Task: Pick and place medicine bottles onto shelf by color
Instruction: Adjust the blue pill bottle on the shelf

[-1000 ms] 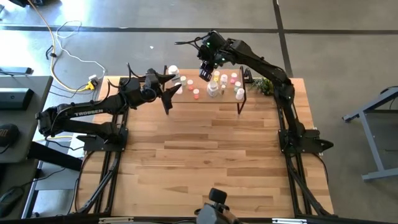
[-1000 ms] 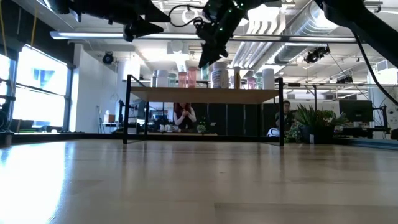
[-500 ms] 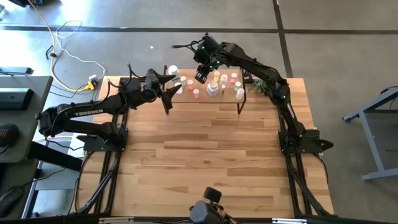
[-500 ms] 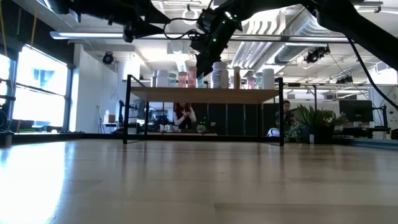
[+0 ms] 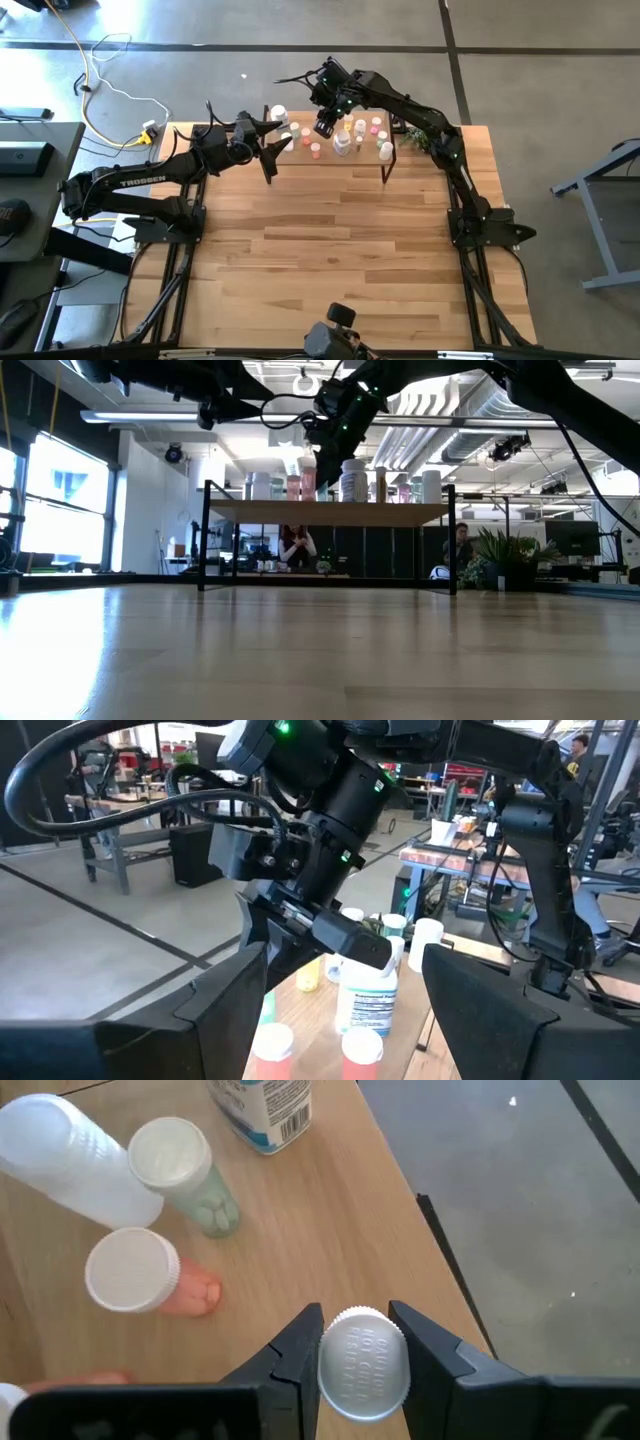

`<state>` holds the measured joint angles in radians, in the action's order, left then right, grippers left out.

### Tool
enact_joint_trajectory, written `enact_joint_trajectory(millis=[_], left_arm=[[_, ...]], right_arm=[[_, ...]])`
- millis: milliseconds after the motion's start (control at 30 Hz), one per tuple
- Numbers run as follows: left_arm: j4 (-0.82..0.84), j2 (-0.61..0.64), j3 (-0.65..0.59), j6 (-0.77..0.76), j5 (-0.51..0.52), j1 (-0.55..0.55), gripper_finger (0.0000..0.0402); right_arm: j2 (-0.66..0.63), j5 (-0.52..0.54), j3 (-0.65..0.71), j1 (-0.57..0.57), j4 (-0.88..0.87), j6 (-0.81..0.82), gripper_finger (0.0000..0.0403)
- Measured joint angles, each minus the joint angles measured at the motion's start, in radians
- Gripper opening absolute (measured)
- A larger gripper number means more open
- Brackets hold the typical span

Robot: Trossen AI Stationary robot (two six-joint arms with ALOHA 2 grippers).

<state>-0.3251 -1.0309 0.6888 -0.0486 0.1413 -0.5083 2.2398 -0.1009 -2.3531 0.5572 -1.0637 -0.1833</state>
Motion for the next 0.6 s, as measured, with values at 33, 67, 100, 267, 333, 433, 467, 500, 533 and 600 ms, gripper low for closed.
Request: enact_joint_trajectory(millis=[33,67,100,267,333,433,467,500,533,600], left_arm=[[0.0,0.0,0.0,0.0,0.0,0.0,0.0257],[0.0,0.0,0.0,0.0,0.0,0.0,0.0257],[0.0,0.0,0.0,0.0,0.0,0.0,0.0257],[0.0,0.0,0.0,0.0,0.0,0.0,0.0257],[0.0,0.0,0.0,0.0,0.0,0.0,0.0257],[0.0,0.0,0.0,0.0,0.0,0.0,0.0257],[0.0,0.0,0.0,0.0,0.0,0.0,0.0257],[0.0,0.0,0.0,0.0,0.0,0.0,0.0257],[0.0,0.0,0.0,0.0,0.0,0.0,0.0257],[0.0,0.0,0.0,0.0,0.0,0.0,0.0257]], right_arm=[[0.0,0.001,0.0,-0.001,0.0,0.0,0.0085],[0.0,0.002,0.0,-0.001,-0.004,-0.001,0.0085],[0.0,0.003,0.0,-0.001,-0.014,-0.002,0.0085],[-0.001,0.003,0.028,-0.001,-0.018,-0.008,0.0085],[-0.001,0.004,0.028,-0.001,-0.009,-0.008,0.0085],[-0.001,0.004,0.028,-0.002,-0.01,-0.005,0.0085],[-0.001,0.004,0.028,-0.002,-0.011,-0.005,0.0085],[-0.001,0.004,0.028,-0.002,-0.013,-0.005,0.0085],[-0.001,0.004,0.028,-0.002,-0.014,-0.005,0.0086],[-0.001,0.004,0.028,-0.002,-0.014,-0.012,0.0092]])
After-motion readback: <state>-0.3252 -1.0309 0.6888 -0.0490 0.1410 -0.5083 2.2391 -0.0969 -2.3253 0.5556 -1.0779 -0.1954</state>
